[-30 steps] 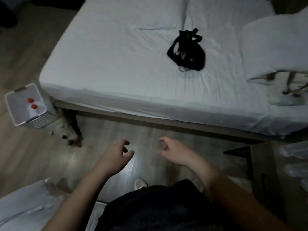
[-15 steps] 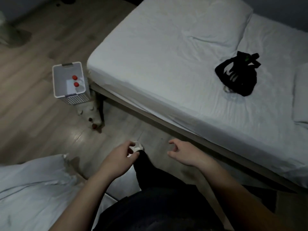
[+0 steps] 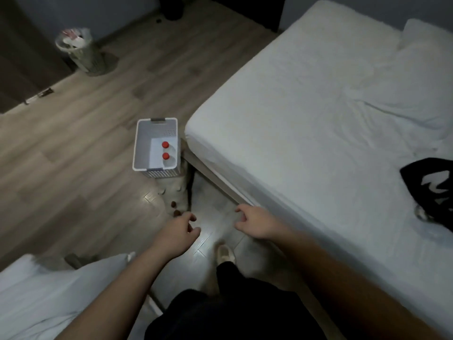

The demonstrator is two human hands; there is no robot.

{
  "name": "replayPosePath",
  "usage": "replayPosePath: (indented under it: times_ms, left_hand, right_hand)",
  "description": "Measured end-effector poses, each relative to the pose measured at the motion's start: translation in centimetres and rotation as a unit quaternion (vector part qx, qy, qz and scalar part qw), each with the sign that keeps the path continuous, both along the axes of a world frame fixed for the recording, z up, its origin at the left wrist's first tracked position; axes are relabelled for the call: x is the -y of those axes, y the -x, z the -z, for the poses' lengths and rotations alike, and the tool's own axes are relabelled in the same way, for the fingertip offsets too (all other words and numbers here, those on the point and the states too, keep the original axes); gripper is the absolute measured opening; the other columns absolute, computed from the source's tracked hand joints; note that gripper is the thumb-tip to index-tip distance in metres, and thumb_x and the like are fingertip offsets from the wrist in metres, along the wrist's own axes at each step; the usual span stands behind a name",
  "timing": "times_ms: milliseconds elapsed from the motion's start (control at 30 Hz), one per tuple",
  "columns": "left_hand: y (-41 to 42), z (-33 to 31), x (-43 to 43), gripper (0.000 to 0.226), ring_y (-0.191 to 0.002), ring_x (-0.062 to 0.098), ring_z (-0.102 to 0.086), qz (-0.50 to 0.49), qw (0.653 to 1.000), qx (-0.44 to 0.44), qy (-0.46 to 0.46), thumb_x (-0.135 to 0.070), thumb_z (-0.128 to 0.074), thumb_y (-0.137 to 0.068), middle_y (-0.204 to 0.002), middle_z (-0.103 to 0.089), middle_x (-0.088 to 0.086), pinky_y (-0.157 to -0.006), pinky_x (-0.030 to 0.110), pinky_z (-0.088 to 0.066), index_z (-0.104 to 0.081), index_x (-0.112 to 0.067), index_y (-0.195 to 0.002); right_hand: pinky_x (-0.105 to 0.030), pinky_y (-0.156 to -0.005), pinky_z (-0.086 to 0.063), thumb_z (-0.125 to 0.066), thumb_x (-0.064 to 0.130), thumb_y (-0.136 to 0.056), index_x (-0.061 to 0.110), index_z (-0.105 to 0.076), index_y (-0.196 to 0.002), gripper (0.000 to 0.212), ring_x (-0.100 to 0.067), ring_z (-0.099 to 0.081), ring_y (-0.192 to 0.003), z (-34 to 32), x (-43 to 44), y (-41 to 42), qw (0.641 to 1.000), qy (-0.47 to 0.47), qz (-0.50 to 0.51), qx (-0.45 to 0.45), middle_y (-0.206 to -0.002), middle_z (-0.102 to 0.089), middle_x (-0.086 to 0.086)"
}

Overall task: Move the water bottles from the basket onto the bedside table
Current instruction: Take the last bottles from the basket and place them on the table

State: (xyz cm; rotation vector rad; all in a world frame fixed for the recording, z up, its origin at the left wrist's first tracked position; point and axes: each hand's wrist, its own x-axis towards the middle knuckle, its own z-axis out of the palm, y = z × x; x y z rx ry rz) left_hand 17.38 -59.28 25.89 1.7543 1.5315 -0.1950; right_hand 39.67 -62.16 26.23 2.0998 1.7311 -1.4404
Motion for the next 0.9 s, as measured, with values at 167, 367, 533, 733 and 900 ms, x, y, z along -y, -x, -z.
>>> replayPosePath:
  times_ms: [167, 367, 533, 733, 900]
  left_hand:
    - [4.3, 2.1, -6.6, 0.032, -0.105, 0.031, -0.059, -0.042, 0.996, -0.068, 0.039, -0.029, -0.052, -0.089, -0.113, -0.064, 0.015, -0.086, 0.032, -0.044, -0.055, -0.01, -0.116]
    - [9.1, 4.3, -14.5, 0.034, -0.11, 0.032, -0.057, 0.0, 0.991, -0.118, 0.064, -0.031, -0.052, -0.089, -0.12, -0.061, 0.017, -0.087, 0.031, -0.043, -0.055, -0.009, -0.115]
    - [11.4, 5.4, -23.1, 0.04, -0.112, 0.029, -0.056, 0.091, 0.987, -0.112, 0.072, -0.037, -0.052, -0.088, -0.123, -0.06, 0.014, -0.09, 0.032, -0.044, -0.054, -0.012, -0.12]
    - [14.2, 7.2, -35.0, 0.035, -0.113, 0.03, -0.056, 0.186, 0.974, -0.11, 0.07, -0.031, -0.046, -0.094, -0.127, -0.058, 0.016, -0.088, 0.031, -0.042, -0.052, -0.01, -0.121]
    - [13.7, 13.3, -42.4, 0.04, -0.105, 0.027, -0.059, 0.216, 0.97, -0.091, 0.069, -0.034, -0.052, -0.09, -0.123, -0.059, 0.013, -0.081, 0.031, -0.045, -0.05, -0.012, -0.123]
  right_hand:
    - [-0.029, -0.084, -0.045, -0.051, 0.032, -0.089, 0.017, -0.042, -0.137, 0.051, -0.025, -0.061, -0.104, 2.3, -8.0, 2.3, 0.999, -0.001, -0.042, 0.011, -0.116, -0.064, -0.01]
    - [-0.031, -0.094, -0.041, -0.049, 0.027, -0.092, 0.008, -0.054, -0.126, 0.039, -0.029, -0.053, -0.117, 5.2, -14.4, 5.1, 0.998, 0.039, 0.013, 0.05, -0.13, -0.056, -0.014]
    - [-0.031, -0.081, -0.042, -0.051, 0.03, -0.089, 0.007, -0.058, -0.112, 0.033, -0.031, -0.058, -0.108, 7.5, -20.1, 10.5, 0.994, 0.062, 0.092, 0.025, -0.115, -0.062, -0.015]
    - [-0.029, -0.081, -0.041, -0.053, 0.029, -0.091, 0.011, -0.055, -0.115, 0.03, -0.024, -0.056, -0.102, 9.2, -27.6, 17.9, 0.978, 0.109, 0.174, -0.022, -0.116, -0.059, -0.009]
    - [-0.032, -0.087, -0.047, -0.049, 0.03, -0.095, 0.016, -0.051, -0.12, 0.029, -0.022, -0.058, -0.103, 13.7, -33.2, 21.8, 0.957, 0.102, 0.257, -0.085, -0.114, -0.06, -0.003]
